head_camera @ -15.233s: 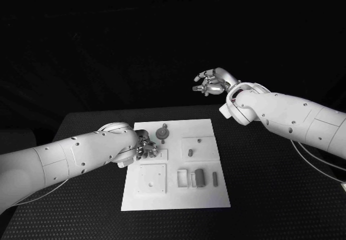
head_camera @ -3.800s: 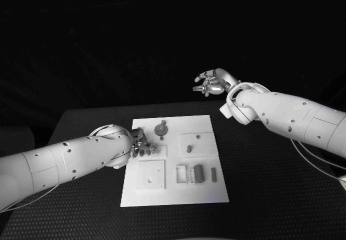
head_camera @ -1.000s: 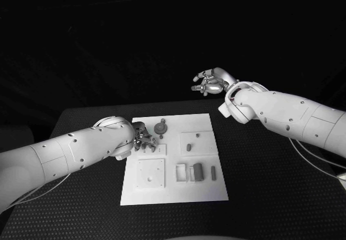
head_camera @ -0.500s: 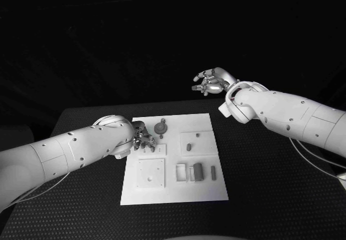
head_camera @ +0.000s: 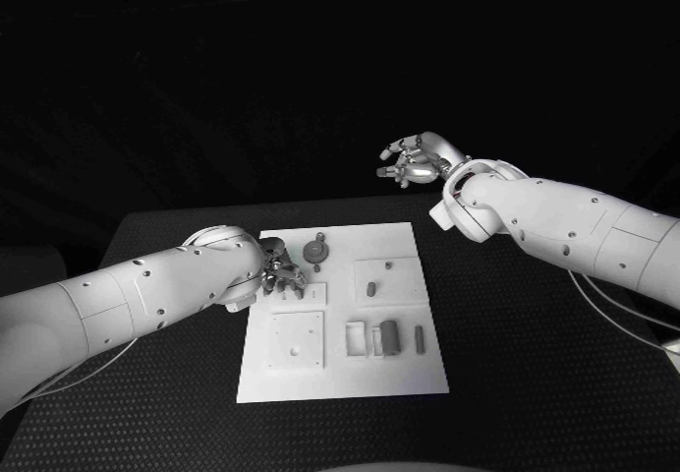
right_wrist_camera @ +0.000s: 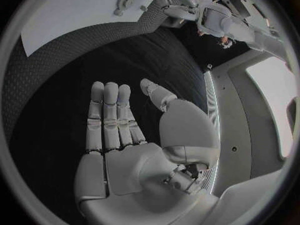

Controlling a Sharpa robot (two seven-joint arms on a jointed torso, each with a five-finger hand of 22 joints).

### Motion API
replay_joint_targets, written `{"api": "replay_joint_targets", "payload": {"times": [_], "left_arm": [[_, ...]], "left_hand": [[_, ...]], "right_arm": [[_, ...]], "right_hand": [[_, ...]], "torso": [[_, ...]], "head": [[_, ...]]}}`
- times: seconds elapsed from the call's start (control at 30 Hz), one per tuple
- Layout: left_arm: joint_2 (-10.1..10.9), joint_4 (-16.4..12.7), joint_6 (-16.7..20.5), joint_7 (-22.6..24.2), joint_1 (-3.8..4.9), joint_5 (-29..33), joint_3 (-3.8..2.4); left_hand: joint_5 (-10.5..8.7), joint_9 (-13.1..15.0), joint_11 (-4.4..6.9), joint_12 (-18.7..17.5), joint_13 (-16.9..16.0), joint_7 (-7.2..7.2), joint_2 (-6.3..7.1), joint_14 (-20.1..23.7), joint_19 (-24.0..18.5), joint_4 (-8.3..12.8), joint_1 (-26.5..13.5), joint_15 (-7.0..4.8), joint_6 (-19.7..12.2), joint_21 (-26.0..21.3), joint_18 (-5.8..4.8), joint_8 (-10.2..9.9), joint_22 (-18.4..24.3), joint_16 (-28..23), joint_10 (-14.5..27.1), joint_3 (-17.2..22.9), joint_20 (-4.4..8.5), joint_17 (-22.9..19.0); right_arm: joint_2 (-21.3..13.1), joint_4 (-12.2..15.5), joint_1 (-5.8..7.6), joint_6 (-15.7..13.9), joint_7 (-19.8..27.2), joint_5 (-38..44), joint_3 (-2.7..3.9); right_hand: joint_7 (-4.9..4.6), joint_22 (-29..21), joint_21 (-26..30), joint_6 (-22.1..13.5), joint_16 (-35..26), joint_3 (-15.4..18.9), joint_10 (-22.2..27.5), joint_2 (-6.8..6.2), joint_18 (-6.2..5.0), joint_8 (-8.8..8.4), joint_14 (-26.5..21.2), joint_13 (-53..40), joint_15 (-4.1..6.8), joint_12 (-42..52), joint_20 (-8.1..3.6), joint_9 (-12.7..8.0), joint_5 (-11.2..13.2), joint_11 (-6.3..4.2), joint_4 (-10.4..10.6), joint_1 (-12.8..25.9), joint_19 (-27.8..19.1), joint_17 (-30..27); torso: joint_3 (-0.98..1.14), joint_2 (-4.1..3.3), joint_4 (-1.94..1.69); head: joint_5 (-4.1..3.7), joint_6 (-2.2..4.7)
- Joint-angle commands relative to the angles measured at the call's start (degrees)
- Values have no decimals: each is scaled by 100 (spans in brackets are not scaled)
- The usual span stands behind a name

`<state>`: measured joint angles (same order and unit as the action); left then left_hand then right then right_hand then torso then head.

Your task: Assemble the parts on the task board

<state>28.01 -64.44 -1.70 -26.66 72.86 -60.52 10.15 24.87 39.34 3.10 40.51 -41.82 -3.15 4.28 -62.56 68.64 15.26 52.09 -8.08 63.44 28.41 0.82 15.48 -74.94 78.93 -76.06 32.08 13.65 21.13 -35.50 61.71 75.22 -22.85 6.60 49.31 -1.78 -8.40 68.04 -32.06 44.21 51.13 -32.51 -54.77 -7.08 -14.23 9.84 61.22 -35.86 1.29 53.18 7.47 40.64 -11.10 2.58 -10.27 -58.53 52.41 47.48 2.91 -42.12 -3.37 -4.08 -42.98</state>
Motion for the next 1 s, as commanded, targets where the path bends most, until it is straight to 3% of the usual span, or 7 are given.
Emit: {"api": "replay_joint_targets", "payload": {"times": [0.03,0.27,0.6,1.0], "left_arm": [[-28,-48,-155,73,-28,255,15],[-30,-37,-36,74,-27,454,15],[-21,-131,279,87,-27,650,16],[57,-203,453,91,-28,350,17]], "left_hand": [[108,29,30,37,10,21,-183,-35,42,86,195,-32,62,24,-36,59,-125,37,-30,50,23,-9],[244,120,70,38,25,67,-237,-72,74,107,258,-35,181,46,-25,156,-126,53,-86,60,27,-12],[512,227,109,50,35,108,-209,-142,140,110,295,-55,250,88,-8,222,-126,77,-172,65,40,-13],[609,269,124,61,33,123,-198,-173,171,110,308,-72,277,108,-2,243,-126,87,-202,67,50,-12]], "right_arm": [[2,-3,-2,64,68,-1,2],[4,-14,-2,63,70,-4,2],[14,-26,-5,65,75,-9,2],[5,-23,-6,67,77,-14,2]], "right_hand": [[-240,5,28,272,-39,18,606,22,-77,25,40,6,-13,20,3,-8,25,212,30,16,35,7],[-240,7,30,272,-43,19,607,22,-77,26,41,10,-13,23,2,-9,25,212,32,16,35,11],[-240,9,32,271,-48,19,608,22,-77,27,44,15,-13,27,2,-11,25,212,34,17,36,17],[-240,12,36,270,-56,22,609,23,-77,28,46,23,-13,33,2,-14,25,212,40,22,37,27]], "torso": [[1,0,-2],[2,2,-2],[-1,-1,-3],[-3,-2,-1]], "head": [[0,2],[6,1],[7,-6],[19,-1]]}}
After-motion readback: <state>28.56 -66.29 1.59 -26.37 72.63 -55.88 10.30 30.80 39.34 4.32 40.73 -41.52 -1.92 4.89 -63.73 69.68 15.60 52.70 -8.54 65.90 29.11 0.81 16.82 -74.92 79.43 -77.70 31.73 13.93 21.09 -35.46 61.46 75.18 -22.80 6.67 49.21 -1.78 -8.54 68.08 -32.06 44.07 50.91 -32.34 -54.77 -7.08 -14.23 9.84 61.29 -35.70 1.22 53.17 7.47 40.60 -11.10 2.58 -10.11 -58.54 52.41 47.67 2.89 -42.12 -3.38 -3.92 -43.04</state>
